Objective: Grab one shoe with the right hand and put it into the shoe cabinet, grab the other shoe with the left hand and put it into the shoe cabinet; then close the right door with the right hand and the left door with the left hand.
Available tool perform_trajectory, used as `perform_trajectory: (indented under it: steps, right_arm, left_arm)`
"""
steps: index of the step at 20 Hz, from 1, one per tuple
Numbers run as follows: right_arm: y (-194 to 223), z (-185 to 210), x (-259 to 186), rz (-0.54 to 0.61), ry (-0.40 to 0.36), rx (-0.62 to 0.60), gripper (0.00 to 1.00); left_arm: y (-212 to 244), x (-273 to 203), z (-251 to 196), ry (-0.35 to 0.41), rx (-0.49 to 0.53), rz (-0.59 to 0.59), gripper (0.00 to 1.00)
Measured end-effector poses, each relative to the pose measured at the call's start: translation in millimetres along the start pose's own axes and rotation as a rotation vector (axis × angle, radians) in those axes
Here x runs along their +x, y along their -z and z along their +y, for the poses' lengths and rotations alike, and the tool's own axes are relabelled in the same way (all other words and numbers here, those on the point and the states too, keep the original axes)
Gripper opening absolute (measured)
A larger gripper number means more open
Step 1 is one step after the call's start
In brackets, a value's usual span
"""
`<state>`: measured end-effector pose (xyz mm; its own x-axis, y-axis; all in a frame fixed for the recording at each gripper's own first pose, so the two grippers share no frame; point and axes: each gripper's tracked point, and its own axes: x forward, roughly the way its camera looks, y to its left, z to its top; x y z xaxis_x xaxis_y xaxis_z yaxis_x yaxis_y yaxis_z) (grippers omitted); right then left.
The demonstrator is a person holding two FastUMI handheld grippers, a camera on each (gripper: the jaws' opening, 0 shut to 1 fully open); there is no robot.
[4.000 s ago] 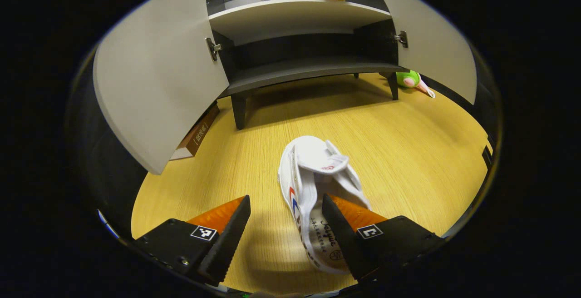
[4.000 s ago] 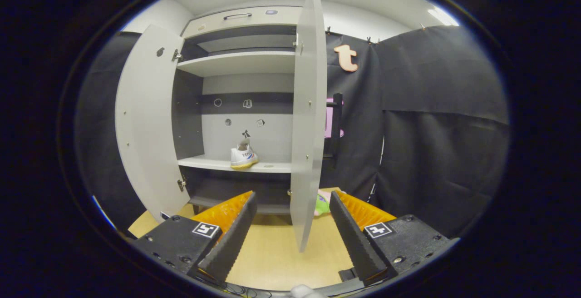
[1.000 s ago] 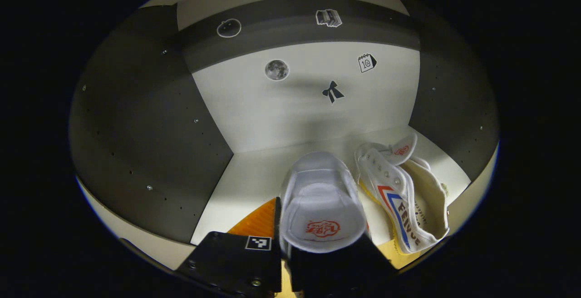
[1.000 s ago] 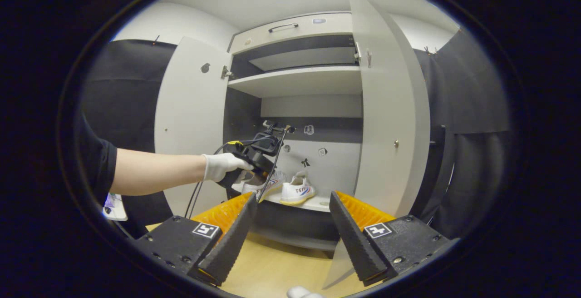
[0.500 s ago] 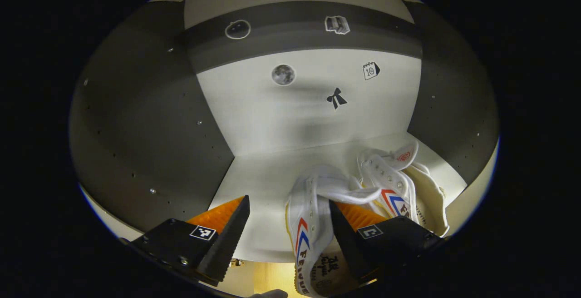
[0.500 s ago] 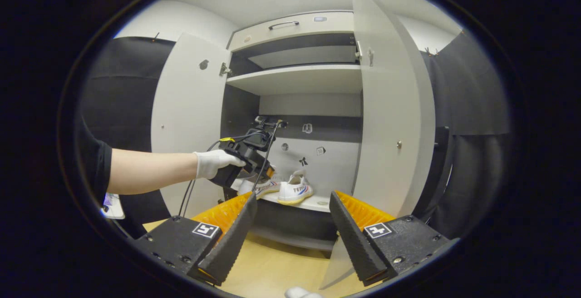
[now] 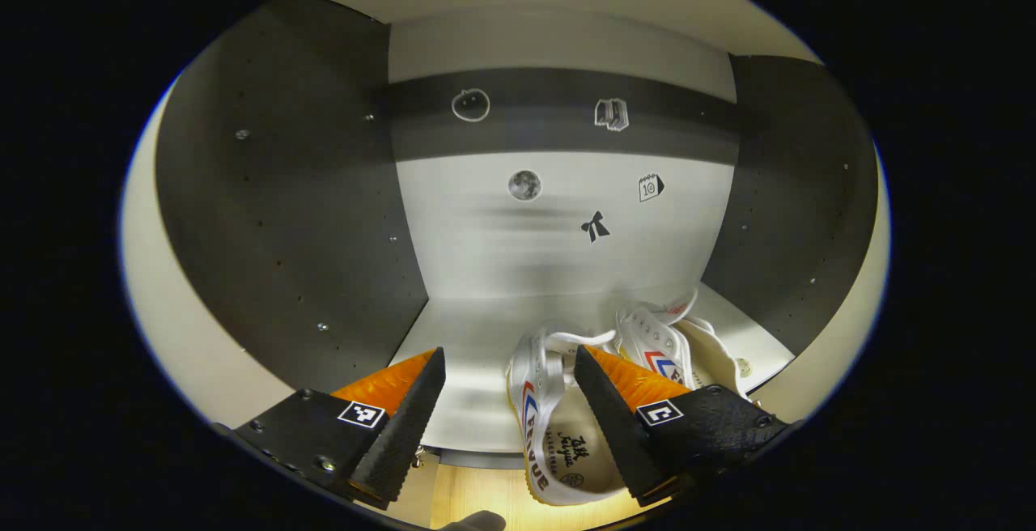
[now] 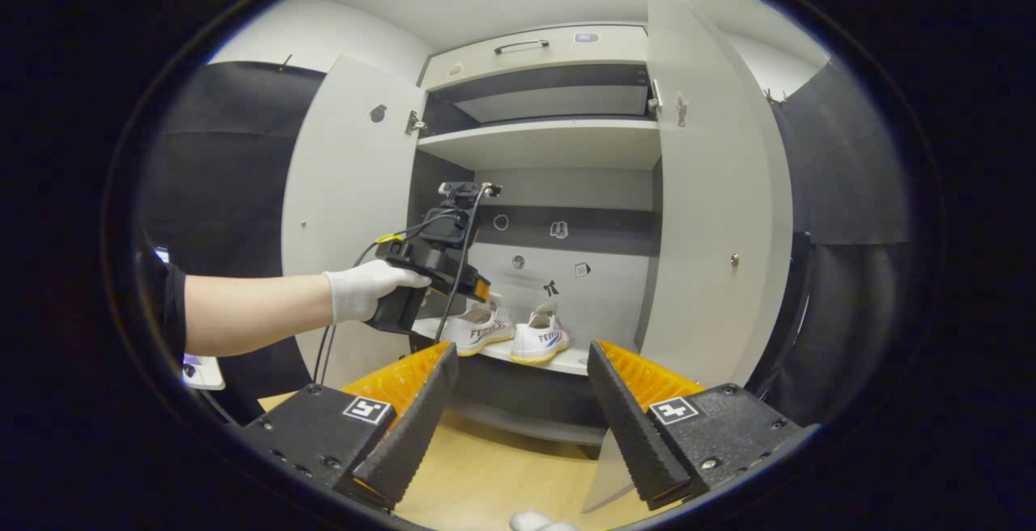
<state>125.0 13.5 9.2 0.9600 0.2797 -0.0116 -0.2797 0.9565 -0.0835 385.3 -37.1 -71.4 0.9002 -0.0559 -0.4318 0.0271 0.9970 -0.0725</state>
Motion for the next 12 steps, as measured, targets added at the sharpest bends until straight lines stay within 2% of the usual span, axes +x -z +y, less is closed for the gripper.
perform_trajectory:
  steps: [3, 7, 12]
  right_arm:
    - [3, 0, -5, 0.006, 0.024, 0.001, 1.0]
    - [4, -3, -14, 0.001, 0.07, -0.005, 1.0]
    - [4, -9, -31, -0.007, 0.125, 0.012, 1.0]
  left_arm:
    - [2, -31, 1, -0.007, -0.008, -0.087, 0.97]
    - [8, -84, 7, -0.045, 0.042, -0.213, 0.97]
    - [22, -155, 6, -0.058, 0.064, -0.345, 0.96]
